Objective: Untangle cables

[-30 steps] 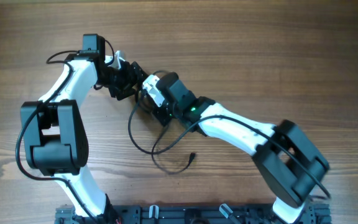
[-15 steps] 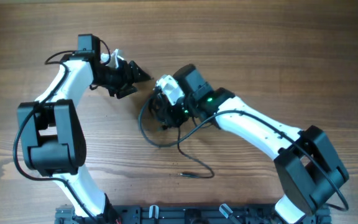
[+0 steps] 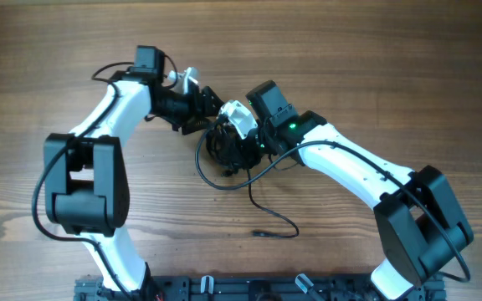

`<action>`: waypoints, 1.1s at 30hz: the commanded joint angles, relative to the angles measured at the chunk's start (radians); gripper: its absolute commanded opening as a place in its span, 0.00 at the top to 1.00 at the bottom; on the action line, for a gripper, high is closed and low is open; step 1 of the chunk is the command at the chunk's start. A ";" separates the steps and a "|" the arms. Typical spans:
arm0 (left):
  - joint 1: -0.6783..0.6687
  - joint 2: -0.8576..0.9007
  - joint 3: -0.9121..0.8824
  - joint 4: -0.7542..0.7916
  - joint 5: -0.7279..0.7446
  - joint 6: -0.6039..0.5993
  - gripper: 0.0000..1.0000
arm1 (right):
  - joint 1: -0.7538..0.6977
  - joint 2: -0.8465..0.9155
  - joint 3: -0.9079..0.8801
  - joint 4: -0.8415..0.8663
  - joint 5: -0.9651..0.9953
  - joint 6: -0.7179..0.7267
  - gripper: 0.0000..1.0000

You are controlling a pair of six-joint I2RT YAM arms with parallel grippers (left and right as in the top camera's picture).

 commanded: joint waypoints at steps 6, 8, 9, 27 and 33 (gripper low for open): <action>-0.171 0.023 -0.002 0.031 -0.348 -0.216 0.51 | -0.003 -0.017 0.006 -0.016 0.051 0.017 0.96; -0.211 0.056 -0.002 0.039 -0.410 -0.272 0.66 | -0.003 -0.018 0.007 -0.016 0.037 0.014 0.96; -0.219 0.074 -0.002 0.045 -0.435 -0.293 0.72 | -0.005 -0.022 0.007 -0.011 0.019 0.012 0.96; -0.224 0.147 -0.002 0.068 -0.415 -0.316 0.96 | -0.320 -0.135 0.007 0.301 -0.731 0.318 0.96; -0.224 0.147 -0.002 0.073 -0.414 -0.317 0.96 | -0.482 -0.133 0.006 0.243 -0.813 0.411 0.96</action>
